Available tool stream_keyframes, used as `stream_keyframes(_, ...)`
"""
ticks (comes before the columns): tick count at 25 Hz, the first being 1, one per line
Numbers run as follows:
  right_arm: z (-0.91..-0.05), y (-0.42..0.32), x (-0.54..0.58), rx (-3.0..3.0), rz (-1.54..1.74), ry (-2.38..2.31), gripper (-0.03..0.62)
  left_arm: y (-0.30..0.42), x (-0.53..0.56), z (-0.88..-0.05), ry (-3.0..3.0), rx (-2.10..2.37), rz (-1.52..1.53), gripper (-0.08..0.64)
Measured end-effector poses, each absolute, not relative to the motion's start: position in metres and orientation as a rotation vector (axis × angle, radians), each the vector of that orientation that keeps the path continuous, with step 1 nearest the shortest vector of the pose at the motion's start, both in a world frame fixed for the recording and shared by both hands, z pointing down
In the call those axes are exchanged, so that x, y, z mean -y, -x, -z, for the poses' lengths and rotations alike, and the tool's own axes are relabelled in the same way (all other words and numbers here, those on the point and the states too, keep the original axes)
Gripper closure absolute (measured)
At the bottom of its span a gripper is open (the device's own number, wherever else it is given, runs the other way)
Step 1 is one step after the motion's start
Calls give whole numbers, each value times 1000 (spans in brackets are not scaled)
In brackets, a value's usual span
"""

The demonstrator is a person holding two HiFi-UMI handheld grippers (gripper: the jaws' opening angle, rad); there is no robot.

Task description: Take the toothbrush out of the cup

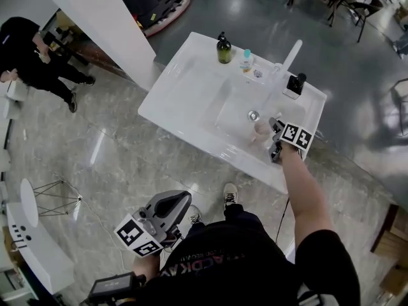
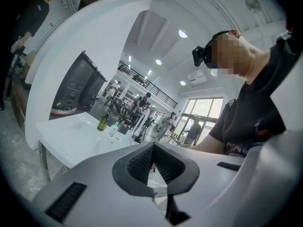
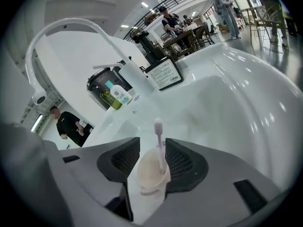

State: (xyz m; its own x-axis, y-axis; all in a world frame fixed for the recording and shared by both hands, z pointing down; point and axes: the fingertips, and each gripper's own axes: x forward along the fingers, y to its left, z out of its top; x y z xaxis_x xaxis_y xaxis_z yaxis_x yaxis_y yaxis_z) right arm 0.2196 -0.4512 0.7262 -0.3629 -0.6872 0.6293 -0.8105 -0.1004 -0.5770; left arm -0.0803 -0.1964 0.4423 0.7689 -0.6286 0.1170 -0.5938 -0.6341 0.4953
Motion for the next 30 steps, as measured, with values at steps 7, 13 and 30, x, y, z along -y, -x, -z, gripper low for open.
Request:
stream_keyframes(7, -740, -222, 458, 2007, -1491, -1696, 422, 77, 191, -445, -2417, 961, 81, 552)
stream_keyframes(13, -748, -221, 461, 2015, -1500, -1686, 462, 75, 188, -450, -2394, 986, 73, 552)
stream_keyframes(30, -753, -219, 467, 2030, -1419, -1698, 563, 75, 188, -456, -2367, 998, 69, 553)
